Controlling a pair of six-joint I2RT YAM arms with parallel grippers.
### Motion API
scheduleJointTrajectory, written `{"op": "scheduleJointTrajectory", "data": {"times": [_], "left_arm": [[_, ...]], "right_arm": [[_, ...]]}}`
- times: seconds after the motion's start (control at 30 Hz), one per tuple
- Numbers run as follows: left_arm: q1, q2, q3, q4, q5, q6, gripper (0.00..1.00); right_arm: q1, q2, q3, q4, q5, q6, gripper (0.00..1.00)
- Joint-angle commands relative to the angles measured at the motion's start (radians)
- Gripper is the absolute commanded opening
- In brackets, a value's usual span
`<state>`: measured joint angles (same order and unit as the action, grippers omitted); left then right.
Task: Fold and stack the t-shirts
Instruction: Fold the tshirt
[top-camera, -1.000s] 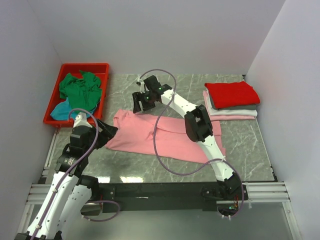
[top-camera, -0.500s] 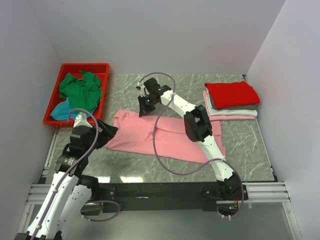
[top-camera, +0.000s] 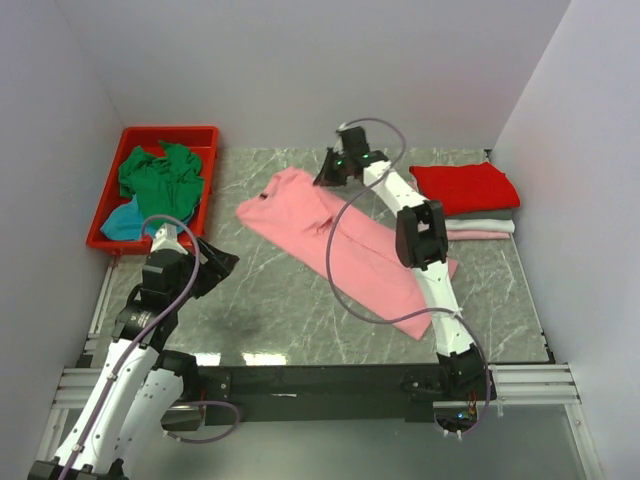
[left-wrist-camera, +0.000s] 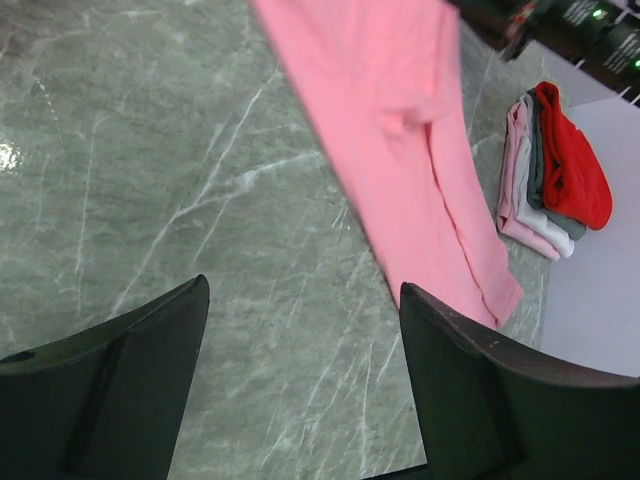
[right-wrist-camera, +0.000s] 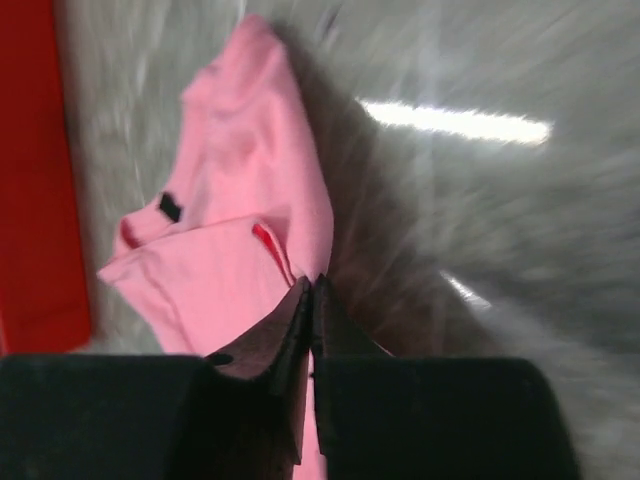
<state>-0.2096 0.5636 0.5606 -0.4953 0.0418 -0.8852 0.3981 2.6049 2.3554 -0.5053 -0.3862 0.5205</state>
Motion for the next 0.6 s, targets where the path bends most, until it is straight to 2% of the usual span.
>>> {"op": "scheduleJointTrajectory", "data": {"times": [0.0, 0.03, 0.07, 0.1, 0.13, 0.17, 0.2, 0.27, 0.3, 0.33, 0.37, 0.4, 0.47, 0.5, 0.57], "left_arm": [[0.006, 0.012, -0.005, 0.061, 0.043, -0.008, 0.82], [0.006, 0.016, -0.022, 0.076, 0.049, -0.014, 0.82], [0.006, 0.036, -0.033, 0.122, 0.070, -0.027, 0.82], [0.006, 0.036, -0.042, 0.151, 0.084, -0.035, 0.82], [0.006, 0.071, -0.057, 0.181, 0.095, -0.047, 0.82], [0.006, 0.096, -0.062, 0.211, 0.124, -0.070, 0.82], [0.006, 0.161, -0.064, 0.287, 0.136, -0.080, 0.82], [0.006, 0.244, -0.044, 0.342, 0.139, -0.099, 0.79], [0.004, 0.345, -0.025, 0.363, 0.138, -0.100, 0.77], [0.004, 0.401, 0.020, 0.397, 0.130, -0.097, 0.75], [0.004, 0.460, 0.051, 0.405, 0.116, -0.098, 0.73], [0.004, 0.584, 0.086, 0.409, 0.096, -0.097, 0.73], [0.003, 0.718, 0.214, 0.394, 0.066, -0.097, 0.68], [0.001, 0.845, 0.263, 0.379, 0.043, -0.097, 0.68], [-0.001, 0.964, 0.402, 0.322, -0.012, -0.095, 0.66]], "right_arm": [[-0.051, 0.017, 0.087, 0.146, 0.066, 0.121, 0.10], [-0.057, 0.018, 0.109, 0.154, 0.061, 0.113, 0.31], [-0.071, 0.012, 0.131, 0.168, 0.037, 0.080, 0.44], [-0.076, 0.012, 0.131, 0.168, 0.036, 0.053, 0.44], [-0.082, 0.000, 0.151, 0.154, 0.033, 0.026, 0.53], [-0.090, -0.015, 0.151, 0.148, 0.033, -0.008, 0.57], [-0.096, -0.060, 0.125, 0.133, 0.036, -0.073, 0.66], [-0.100, -0.130, 0.059, 0.128, 0.014, -0.170, 0.76], [-0.107, -0.222, 0.010, 0.132, -0.017, -0.285, 0.85], [-0.108, -0.273, -0.101, 0.134, -0.048, -0.345, 0.87], [-0.111, -0.323, -0.155, 0.125, -0.145, -0.409, 0.87], [-0.108, -0.426, -0.260, 0.091, -0.176, -0.547, 0.88], [-0.105, -0.538, -0.378, 0.064, -0.216, -0.667, 0.88], [-0.101, -0.659, -0.516, 0.071, -0.207, -0.754, 0.88], [-0.100, -0.797, -0.687, 0.147, -0.140, -0.812, 0.88]]}}
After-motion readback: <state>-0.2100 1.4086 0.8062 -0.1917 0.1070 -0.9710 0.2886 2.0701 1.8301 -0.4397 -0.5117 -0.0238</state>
